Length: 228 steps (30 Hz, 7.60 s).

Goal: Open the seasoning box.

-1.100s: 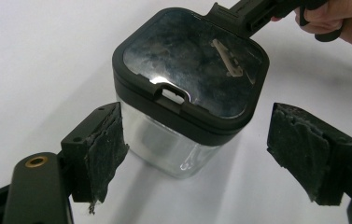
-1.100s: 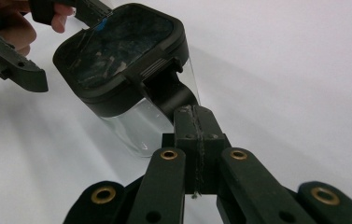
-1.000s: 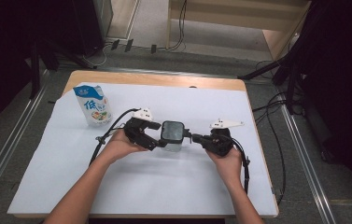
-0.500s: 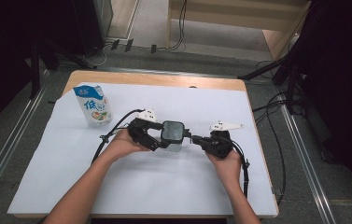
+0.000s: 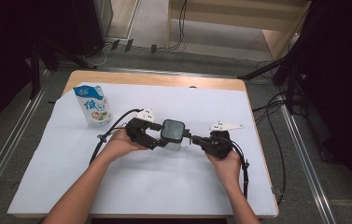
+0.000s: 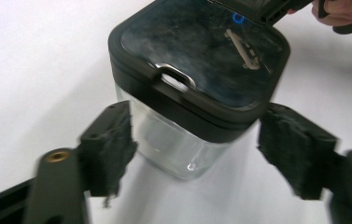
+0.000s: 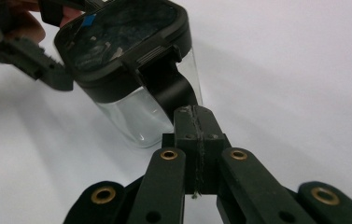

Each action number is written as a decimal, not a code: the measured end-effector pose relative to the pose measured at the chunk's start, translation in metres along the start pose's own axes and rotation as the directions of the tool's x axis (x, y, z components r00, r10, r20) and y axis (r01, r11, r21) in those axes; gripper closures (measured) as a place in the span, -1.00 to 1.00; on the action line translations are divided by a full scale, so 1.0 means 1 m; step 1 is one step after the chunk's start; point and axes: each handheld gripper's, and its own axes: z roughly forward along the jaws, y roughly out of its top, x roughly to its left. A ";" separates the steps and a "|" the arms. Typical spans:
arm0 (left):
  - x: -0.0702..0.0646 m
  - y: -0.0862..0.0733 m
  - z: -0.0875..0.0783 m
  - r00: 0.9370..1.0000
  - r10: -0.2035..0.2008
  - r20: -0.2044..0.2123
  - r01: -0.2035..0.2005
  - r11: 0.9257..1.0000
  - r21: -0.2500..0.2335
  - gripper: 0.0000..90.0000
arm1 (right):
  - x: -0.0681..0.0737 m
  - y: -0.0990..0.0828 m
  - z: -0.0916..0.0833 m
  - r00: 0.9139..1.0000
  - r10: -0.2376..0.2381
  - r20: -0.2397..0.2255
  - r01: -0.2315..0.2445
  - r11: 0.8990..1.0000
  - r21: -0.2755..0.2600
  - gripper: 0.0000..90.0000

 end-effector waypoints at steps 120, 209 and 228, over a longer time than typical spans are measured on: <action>-0.036 0.083 0.018 0.996 0.033 0.088 -0.041 0.996 0.083 0.99 | 0.001 -0.002 0.004 0.998 0.062 -0.001 -0.062 0.998 -0.014 1.00; 0.019 -0.028 -0.136 0.946 -0.263 -0.188 0.240 0.961 -0.134 -0.11 | -0.029 0.011 -0.001 1.000 0.004 0.031 -0.003 0.999 -0.039 0.07; 0.039 -0.040 -0.156 0.924 -0.301 -0.234 0.272 0.951 -0.146 -0.11 | -0.036 0.007 -0.013 0.996 0.026 0.083 -0.023 0.999 -0.040 -0.15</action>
